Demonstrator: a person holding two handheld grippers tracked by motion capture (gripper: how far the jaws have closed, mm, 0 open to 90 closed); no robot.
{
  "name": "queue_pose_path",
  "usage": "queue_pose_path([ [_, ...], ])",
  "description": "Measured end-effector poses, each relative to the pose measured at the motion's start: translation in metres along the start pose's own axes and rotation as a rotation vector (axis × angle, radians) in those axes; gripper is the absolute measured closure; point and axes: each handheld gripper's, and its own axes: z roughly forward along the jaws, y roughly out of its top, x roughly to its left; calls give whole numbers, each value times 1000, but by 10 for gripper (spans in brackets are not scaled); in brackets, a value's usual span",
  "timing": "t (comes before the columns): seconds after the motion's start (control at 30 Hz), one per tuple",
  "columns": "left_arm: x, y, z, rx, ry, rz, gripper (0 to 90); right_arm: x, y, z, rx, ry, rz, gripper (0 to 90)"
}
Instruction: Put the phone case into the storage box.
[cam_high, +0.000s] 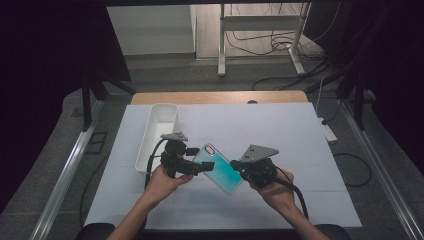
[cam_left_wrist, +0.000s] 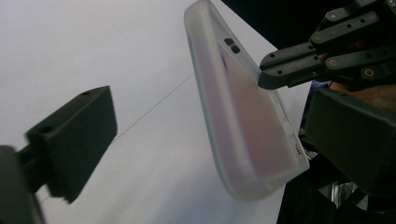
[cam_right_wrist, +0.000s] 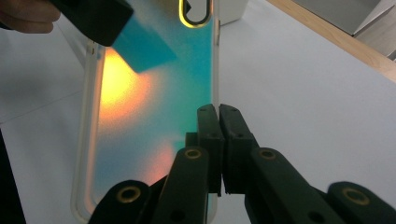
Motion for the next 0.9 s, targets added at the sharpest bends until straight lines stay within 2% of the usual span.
queue_pose_path([
  [0.03,0,0,0,1,-9,-4,155,0,0,0,2,-2,-7,883],
  [0.07,1,0,-1,2,-25,-14,253,2,0,0,0,-5,-9,883],
  [0.1,2,0,-1,6,-53,-21,253,2,0,0,0,-5,-9,883],
  [0.13,3,-1,-1,10,-74,-29,328,2,0,0,-1,-3,-12,883],
  [0.2,5,-1,-1,23,-90,-53,403,3,0,0,-1,-6,-18,883],
  [0.23,6,-1,-1,29,-118,-77,495,3,0,0,-2,-10,-18,883],
  [0.27,6,-1,-1,29,-118,-77,535,3,0,0,-2,-10,-18,883],
  [0.3,7,-1,-1,35,-127,-86,535,3,0,0,-1,-12,-19,883],
  [0.33,7,-2,-1,37,-146,-94,585,3,0,0,-2,-13,-21,882],
  [0.47,7,-2,-1,40,-167,-110,729,4,0,1,-1,-15,-28,883],
  [0.5,8,-2,0,35,-181,-123,749,4,0,2,-1,-15,-28,883],
  [0.67,10,-3,0,30,-198,-168,846,5,-1,4,6,-12,-33,877],
  [0.77,9,-4,0,46,-185,-164,852,7,-2,7,20,-13,-43,875],
  [0.9,7,-3,0,49,-174,-150,854,5,-3,7,17,6,-23,859],
])
